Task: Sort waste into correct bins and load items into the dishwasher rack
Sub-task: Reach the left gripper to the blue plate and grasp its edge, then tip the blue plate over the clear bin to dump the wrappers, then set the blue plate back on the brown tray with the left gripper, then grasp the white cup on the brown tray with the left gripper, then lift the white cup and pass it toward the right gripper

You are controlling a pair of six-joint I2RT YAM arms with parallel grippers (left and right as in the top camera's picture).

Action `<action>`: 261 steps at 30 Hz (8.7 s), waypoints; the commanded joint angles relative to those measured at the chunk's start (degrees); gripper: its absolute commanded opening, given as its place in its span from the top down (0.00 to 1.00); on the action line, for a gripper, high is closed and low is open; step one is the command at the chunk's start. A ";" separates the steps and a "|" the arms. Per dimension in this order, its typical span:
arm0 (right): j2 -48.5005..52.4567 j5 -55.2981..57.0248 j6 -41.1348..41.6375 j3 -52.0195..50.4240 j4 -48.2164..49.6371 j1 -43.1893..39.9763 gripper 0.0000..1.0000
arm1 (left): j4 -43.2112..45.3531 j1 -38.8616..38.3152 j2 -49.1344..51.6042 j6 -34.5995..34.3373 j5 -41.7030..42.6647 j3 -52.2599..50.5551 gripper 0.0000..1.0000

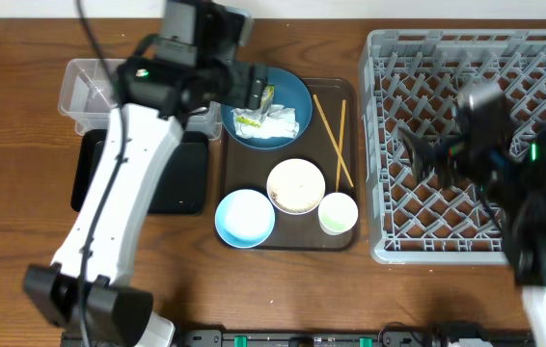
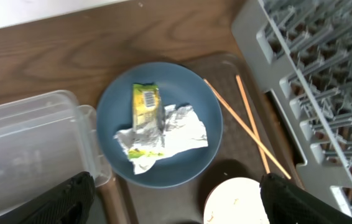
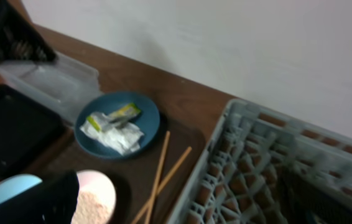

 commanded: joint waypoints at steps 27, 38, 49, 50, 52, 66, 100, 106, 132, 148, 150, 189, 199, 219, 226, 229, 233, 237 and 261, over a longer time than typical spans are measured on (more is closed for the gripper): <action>15.39 -2.12 6.60 11.72 -14.36 0.33 0.01 | 4.83 -1.36 28.70 3.37 -3.56 0.87 0.12; 15.39 -2.08 6.58 11.72 -14.16 0.33 0.01 | 4.09 -1.36 34.10 3.32 -3.48 0.87 0.50; 15.39 -1.05 6.62 11.72 -13.62 0.33 0.01 | 3.39 -0.44 24.50 -4.81 -3.10 3.06 0.94; 15.39 -1.05 6.62 11.72 -13.64 0.33 0.01 | 3.28 0.11 22.56 -5.73 -3.10 3.32 0.94; 15.39 -1.05 6.62 11.72 -13.64 0.33 0.01 | 3.28 1.79 18.62 -7.43 -3.13 3.41 0.94; 15.39 -1.05 6.62 11.72 -13.55 0.33 0.01 | 2.86 21.92 12.41 -15.63 -8.81 2.36 0.88; 15.39 -1.05 6.62 11.72 -13.66 0.33 0.01 | -14.32 15.91 1.60 -9.55 6.60 3.56 0.35; 15.39 -1.05 6.62 11.72 -13.99 0.33 0.01 | -18.91 9.79 0.61 -11.65 5.57 3.50 0.35; 15.39 3.48 13.51 11.72 -17.16 -4.90 0.01 | -19.96 -13.62 0.63 -30.38 2.08 -8.90 0.35; 15.39 3.45 13.46 11.72 -20.04 -6.12 0.02 | -1.53 -27.23 1.46 -37.29 -3.54 -23.15 0.39; 15.39 3.45 13.46 11.72 -20.02 -6.12 0.02 | 0.13 -27.23 1.46 -37.24 -3.52 -24.44 0.42; 15.39 3.48 13.46 11.72 -20.20 -6.12 0.04 | 4.66 -29.86 6.14 -36.57 -3.04 -26.49 0.94; 15.39 2.51 13.46 11.72 -20.06 -6.10 0.03 | 4.59 -25.86 1.81 -36.11 4.76 -24.35 0.94; 21.46 -38.45 0.11 11.54 -17.88 -4.20 0.05 | 14.91 -1.29 -4.24 -32.96 56.30 -24.33 0.94; 21.84 -43.71 -5.84 9.99 -16.17 -3.85 0.03 | 19.15 4.92 -4.24 -32.24 64.13 -24.35 0.94; 21.84 -46.51 -5.84 7.89 -12.20 -2.54 0.03 | 21.77 5.35 -4.24 -32.26 67.01 -24.35 0.94; 21.84 -48.28 -4.37 4.17 -4.63 -0.28 0.06 | 22.77 5.35 -4.24 -32.22 69.18 -24.35 0.94; 21.84 -48.43 0.87 1.40 4.04 1.22 0.06 | 22.86 5.33 -4.24 -31.76 72.02 -24.35 0.94; 21.84 -48.41 5.77 0.57 13.20 7.58 0.24 | 22.86 4.39 -4.24 -31.82 72.19 -24.37 0.94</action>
